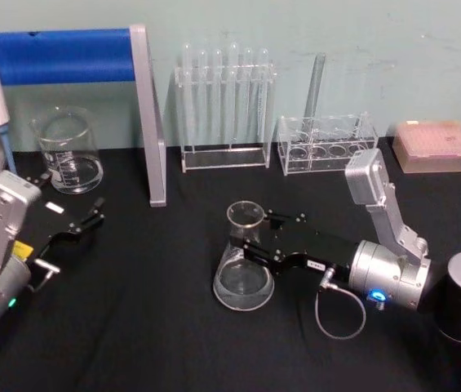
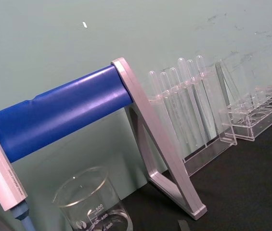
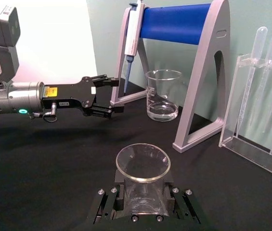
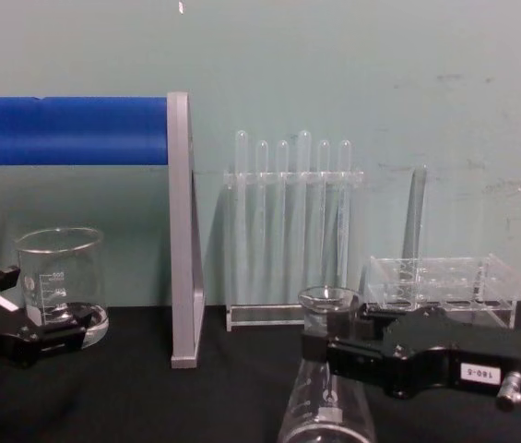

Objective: Grasp the erlenmeyer flask with one hand, shake it three times, then place it back.

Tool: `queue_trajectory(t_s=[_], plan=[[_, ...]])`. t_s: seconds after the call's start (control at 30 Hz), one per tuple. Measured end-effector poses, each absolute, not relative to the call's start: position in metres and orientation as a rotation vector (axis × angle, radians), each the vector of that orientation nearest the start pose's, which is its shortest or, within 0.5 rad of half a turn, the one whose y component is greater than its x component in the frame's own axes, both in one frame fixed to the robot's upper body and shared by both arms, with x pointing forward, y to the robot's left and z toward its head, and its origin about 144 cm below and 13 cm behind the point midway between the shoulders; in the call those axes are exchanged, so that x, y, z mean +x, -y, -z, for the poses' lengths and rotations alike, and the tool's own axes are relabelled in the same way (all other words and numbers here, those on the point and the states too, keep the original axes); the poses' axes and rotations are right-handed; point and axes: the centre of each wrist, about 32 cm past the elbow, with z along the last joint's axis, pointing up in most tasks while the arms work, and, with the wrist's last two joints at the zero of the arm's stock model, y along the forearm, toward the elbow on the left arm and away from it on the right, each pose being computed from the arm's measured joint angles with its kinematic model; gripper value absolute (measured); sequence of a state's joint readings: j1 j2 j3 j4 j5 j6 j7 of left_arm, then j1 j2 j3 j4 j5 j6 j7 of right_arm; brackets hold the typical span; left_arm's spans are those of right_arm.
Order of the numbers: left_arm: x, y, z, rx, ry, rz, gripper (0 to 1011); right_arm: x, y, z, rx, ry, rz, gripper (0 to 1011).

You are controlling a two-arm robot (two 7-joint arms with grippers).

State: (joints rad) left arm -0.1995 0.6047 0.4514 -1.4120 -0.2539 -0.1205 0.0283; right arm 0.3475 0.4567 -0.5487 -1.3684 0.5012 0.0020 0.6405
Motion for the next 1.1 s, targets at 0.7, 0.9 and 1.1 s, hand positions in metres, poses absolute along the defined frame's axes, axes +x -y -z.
queue_trajectory(t_s=[0.7, 0.9, 1.1], plan=[[0.4886, -0.3097, -1.1398, 0.304, 0.285, -1.248, 1001, 0.525, 0.2386, -1.1583, -0.122, -0.033, 0.529, 448], [0.4886, -0.3097, -1.1398, 0.305, 0.285, -1.248, 1001, 0.5247, 0.2385, -1.1583, -0.122, -0.034, 0.531, 448], [0.4886, -0.3097, -1.1398, 0.305, 0.285, -1.248, 1001, 0.5246, 0.2384, -1.1583, -0.122, -0.035, 0.533, 448]])
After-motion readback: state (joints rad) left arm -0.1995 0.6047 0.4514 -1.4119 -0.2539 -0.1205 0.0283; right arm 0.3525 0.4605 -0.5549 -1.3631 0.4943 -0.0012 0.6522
